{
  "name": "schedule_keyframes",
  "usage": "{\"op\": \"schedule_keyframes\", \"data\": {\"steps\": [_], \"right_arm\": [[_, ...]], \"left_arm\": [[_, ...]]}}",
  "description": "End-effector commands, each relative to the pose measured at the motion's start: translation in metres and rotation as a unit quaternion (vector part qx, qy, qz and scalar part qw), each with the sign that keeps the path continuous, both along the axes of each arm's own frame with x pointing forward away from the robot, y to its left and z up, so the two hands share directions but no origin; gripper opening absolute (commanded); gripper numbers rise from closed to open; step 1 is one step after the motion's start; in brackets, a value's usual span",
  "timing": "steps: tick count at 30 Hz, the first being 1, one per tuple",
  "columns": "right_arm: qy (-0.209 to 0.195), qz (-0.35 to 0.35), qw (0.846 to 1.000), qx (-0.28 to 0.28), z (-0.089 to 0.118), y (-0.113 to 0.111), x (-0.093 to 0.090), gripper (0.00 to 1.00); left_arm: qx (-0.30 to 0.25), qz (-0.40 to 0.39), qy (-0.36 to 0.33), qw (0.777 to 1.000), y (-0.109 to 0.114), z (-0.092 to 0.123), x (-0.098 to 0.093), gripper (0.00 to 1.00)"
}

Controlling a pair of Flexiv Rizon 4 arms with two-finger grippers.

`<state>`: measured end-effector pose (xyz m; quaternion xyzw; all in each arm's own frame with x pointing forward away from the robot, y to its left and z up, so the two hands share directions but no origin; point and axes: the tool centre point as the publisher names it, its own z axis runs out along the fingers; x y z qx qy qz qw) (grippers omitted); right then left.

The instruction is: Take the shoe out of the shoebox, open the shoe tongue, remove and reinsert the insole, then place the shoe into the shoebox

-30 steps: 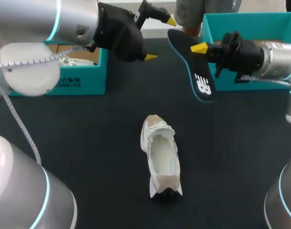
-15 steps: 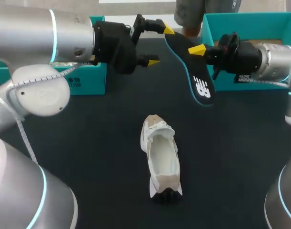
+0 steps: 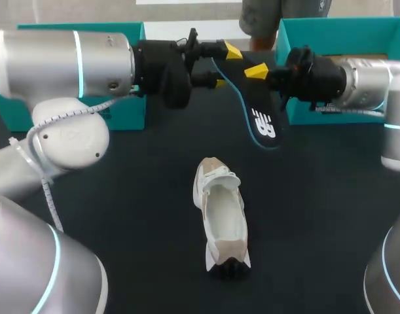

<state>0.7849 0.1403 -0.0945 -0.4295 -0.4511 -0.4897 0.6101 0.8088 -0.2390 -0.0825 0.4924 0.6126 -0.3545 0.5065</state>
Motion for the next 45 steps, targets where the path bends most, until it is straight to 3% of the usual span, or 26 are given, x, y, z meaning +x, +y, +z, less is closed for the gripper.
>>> {"op": "schedule_keyframes", "data": {"steps": [1, 8, 20, 24, 29, 35, 36, 37, 38, 45], "right_arm": [[-0.005, -0.004, 1.0, -0.016, 0.003, 0.004, 0.001, 0.0], [-0.002, -0.001, 1.0, -0.018, 0.004, 0.009, -0.002, 0.0], [0.001, 0.0, 1.0, -0.021, 0.002, 0.011, -0.005, 0.0], [0.003, -0.001, 1.0, -0.021, 0.001, 0.012, -0.006, 0.0], [0.004, 0.001, 1.0, -0.021, 0.0, 0.012, -0.009, 0.0], [0.008, 0.006, 1.0, -0.023, 0.0, 0.012, -0.009, 0.0], [0.002, 0.004, 1.0, -0.029, 0.0, 0.011, -0.009, 0.27], [0.001, 0.002, 1.0, -0.031, -0.001, 0.01, -0.009, 0.89], [0.002, 0.002, 1.0, -0.031, -0.001, 0.009, -0.009, 1.0], [-0.006, -0.017, 0.999, -0.027, -0.001, -0.01, -0.002, 1.0]], "left_arm": [[-0.015, -0.003, -0.005, 1.0, -0.006, -0.006, 0.002, 0.47], [-0.009, -0.001, -0.003, 1.0, -0.005, -0.011, 0.005, 0.45], [-0.008, 0.003, -0.002, 1.0, -0.001, -0.016, 0.006, 0.24], [-0.009, 0.003, -0.003, 1.0, 0.001, -0.015, 0.008, 0.09], [-0.01, 0.004, -0.004, 1.0, 0.003, -0.014, 0.009, 0.0], [-0.01, 0.003, 0.0, 1.0, 0.004, -0.015, 0.009, 0.0], [-0.009, 0.003, 0.003, 1.0, 0.005, -0.015, 0.008, 0.0], [-0.009, 0.003, 0.004, 1.0, 0.005, -0.015, 0.007, 0.0], [-0.01, 0.003, 0.005, 1.0, 0.005, -0.014, 0.007, 0.0], [-0.019, 0.004, 0.024, 1.0, 0.008, -0.013, -0.002, 0.0]]}}
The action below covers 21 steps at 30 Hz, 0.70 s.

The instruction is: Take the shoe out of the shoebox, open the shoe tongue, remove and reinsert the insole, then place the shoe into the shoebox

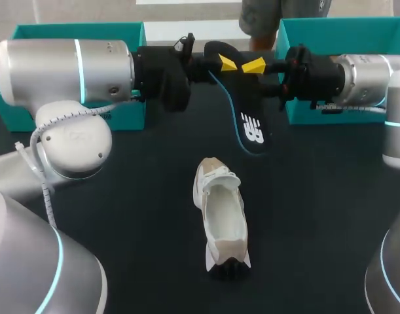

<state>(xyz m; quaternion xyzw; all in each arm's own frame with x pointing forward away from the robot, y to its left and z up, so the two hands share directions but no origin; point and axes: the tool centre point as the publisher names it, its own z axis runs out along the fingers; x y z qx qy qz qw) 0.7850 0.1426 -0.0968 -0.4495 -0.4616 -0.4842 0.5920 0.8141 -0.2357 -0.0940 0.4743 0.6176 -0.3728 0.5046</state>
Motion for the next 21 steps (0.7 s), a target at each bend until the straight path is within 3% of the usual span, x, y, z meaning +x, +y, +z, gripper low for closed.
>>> {"op": "schedule_keyframes", "data": {"steps": [1, 5, 21], "right_arm": [[-0.006, -0.009, 1.0, 0.001, 0.001, -0.015, -0.001, 1.0], [-0.023, -0.017, 1.0, 0.006, -0.001, -0.026, 0.0, 1.0], [-0.029, -0.009, 0.999, -0.022, -0.018, -0.065, -0.003, 1.0]], "left_arm": [[-0.002, -0.001, 0.007, 1.0, 0.004, -0.001, -0.008, 0.0], [-0.023, -0.001, 0.034, 0.999, 0.004, -0.004, -0.018, 0.0], [-0.055, 0.007, 0.072, 0.996, -0.005, -0.028, -0.052, 0.0]]}}
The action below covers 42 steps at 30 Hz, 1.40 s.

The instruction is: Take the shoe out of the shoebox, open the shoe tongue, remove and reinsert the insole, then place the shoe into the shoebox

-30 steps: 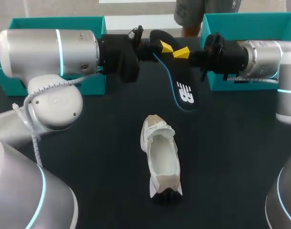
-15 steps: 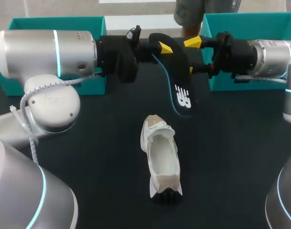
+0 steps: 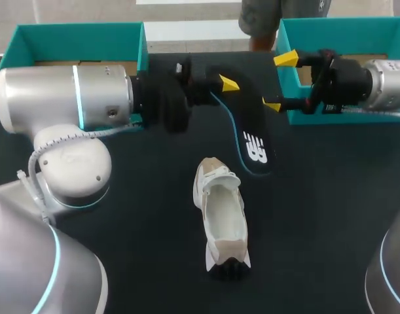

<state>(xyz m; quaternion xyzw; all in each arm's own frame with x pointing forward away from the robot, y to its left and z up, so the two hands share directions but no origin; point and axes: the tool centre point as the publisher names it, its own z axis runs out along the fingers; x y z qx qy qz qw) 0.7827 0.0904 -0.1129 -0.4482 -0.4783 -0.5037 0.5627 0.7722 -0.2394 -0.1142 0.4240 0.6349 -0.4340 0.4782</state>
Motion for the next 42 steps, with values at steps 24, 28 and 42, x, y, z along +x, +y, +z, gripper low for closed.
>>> {"op": "schedule_keyframes", "data": {"steps": [24, 28, 42], "right_arm": [[0.0, 0.01, 1.0, -0.022, -0.0048, -0.0155, -0.0021, 1.0], [0.0, 0.01, 1.0, -0.022, -0.0048, -0.0155, -0.0021, 1.0], [0.0, 0.01, 1.0, -0.022, -0.0048, -0.0155, -0.0021, 1.0]], "left_arm": [[-0.017, 0.024, -0.007, 1.0, -0.0003, -0.0064, -0.0112, 0.0], [-0.017, 0.024, -0.007, 1.0, -0.0003, -0.0064, -0.0112, 0.0], [-0.017, 0.024, -0.007, 1.0, -0.0003, -0.0064, -0.0112, 0.0]]}}
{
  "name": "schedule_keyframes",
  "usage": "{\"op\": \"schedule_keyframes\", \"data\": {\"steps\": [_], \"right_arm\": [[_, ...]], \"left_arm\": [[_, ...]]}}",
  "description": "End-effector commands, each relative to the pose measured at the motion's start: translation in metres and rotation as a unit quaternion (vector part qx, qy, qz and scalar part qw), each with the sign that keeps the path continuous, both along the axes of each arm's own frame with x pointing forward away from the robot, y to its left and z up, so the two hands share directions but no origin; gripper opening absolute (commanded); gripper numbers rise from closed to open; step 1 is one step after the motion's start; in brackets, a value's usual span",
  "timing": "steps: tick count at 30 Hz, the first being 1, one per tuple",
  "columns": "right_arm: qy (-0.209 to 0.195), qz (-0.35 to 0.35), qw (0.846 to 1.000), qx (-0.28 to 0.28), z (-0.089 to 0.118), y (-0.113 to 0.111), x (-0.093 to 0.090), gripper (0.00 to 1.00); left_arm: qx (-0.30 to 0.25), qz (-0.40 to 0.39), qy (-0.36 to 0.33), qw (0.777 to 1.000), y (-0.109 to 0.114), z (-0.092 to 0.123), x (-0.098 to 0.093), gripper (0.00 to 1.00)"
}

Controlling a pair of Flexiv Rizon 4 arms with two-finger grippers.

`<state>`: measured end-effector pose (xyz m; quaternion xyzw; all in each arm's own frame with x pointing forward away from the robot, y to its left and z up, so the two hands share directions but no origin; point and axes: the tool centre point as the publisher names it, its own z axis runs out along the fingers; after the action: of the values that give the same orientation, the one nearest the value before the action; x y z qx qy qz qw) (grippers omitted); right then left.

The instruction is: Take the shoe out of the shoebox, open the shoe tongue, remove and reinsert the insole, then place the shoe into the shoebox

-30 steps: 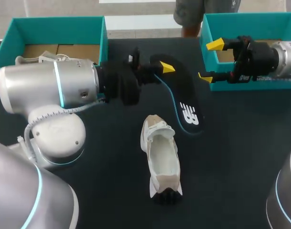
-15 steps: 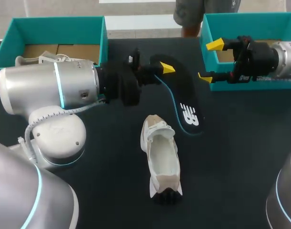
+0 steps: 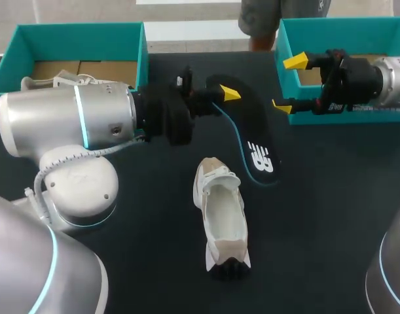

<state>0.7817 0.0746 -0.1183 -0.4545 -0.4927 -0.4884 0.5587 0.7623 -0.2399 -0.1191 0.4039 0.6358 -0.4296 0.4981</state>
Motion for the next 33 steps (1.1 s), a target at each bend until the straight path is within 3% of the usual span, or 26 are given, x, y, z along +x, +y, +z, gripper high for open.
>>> {"op": "schedule_keyframes", "data": {"steps": [1, 4, 7, 11, 13, 20, 27, 30, 33], "right_arm": [[-0.021, 0.01, 1.0, -0.007, -0.001, 0.003, 0.003, 1.0], [-0.063, 0.011, 0.998, 0.011, -0.007, 0.003, 0.011, 1.0], [-0.148, 0.008, 0.989, 0.007, -0.013, 0.002, 0.012, 1.0], [-0.271, 0.018, 0.962, -0.004, -0.018, 0.0, 0.009, 1.0], [-0.335, -0.007, 0.94, -0.063, -0.025, -0.002, 0.011, 1.0], [-0.335, -0.007, 0.94, -0.063, -0.025, -0.002, 0.011, 1.0], [-0.335, -0.007, 0.94, -0.063, -0.025, -0.002, 0.011, 1.0], [-0.396, 0.001, 0.918, -0.031, -0.031, 0.0, 0.0, 1.0], [-0.466, 0.006, 0.884, -0.025, -0.039, 0.0, -0.01, 1.0]], "left_arm": [[-0.002, 0.001, -0.002, 1.0, 0.0, -0.001, -0.001, 0.0], [-0.014, 0.002, 0.036, 0.999, -0.003, -0.005, -0.011, 0.0], [-0.027, -0.002, 0.07, 0.997, -0.008, -0.01, -0.023, 0.0], [-0.046, -0.012, 0.103, 0.994, -0.016, -0.019, -0.033, 0.0], [-0.054, -0.015, 0.12, 0.991, -0.016, -0.027, -0.036, 0.0], [-0.062, -0.019, 0.174, 0.983, -0.024, -0.041, -0.054, 0.0], [-0.077, -0.03, 0.215, 0.973, -0.031, -0.05, -0.083, 0.0], [-0.091, -0.04, 0.233, 0.967, -0.031, -0.06, -0.096, 0.0], [-0.088, -0.049, 0.255, 0.962, -0.033, -0.069, -0.105, 0.0]]}}
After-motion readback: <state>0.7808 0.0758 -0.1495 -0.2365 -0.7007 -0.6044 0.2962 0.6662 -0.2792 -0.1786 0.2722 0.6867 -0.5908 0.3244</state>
